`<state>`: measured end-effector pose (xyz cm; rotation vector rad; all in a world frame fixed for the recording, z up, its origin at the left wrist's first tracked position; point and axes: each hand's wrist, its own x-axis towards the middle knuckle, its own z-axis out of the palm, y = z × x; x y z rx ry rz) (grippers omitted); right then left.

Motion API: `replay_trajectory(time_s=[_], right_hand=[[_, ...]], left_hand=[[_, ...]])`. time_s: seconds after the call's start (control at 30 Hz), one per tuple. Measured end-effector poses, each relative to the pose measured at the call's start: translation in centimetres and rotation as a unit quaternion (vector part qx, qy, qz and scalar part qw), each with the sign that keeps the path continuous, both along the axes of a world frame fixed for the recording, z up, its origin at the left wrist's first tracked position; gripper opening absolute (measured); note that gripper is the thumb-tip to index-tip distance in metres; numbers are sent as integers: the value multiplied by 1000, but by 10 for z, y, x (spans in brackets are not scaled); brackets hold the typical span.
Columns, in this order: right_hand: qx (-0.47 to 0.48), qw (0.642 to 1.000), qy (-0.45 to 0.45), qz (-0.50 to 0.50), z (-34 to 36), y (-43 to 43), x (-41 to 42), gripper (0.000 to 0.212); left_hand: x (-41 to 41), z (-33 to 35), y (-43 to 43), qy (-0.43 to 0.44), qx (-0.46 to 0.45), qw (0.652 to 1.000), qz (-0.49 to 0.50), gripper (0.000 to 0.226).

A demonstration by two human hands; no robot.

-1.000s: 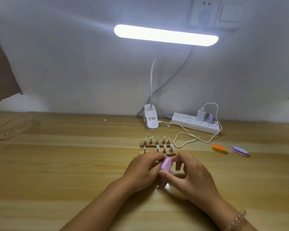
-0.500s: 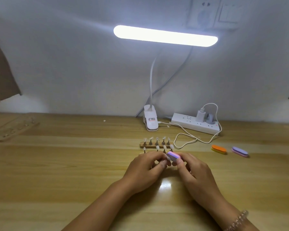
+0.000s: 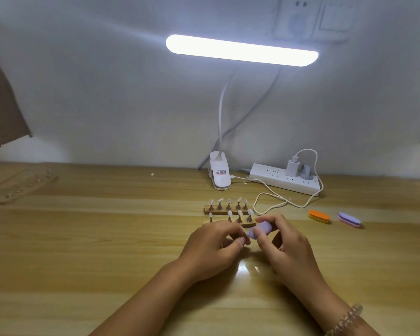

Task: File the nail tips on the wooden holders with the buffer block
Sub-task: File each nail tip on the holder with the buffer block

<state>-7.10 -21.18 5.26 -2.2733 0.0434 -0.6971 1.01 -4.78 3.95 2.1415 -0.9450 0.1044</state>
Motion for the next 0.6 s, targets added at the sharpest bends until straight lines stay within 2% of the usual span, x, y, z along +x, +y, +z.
replay_trajectory(time_s=[0.2,0.4,0.6], right_hand=[[-3,999,-7,-40,1,-2,0,14],[-101,994,-29,16,0,9,-4,34],[70,995,-1,73,0,5,0,20]], left_hand=[[-1,1,0,-1,6,1000,-3,20],[0,2,1,7,4,1000,5,13],[1,3,0,2,1,1000,9,11]])
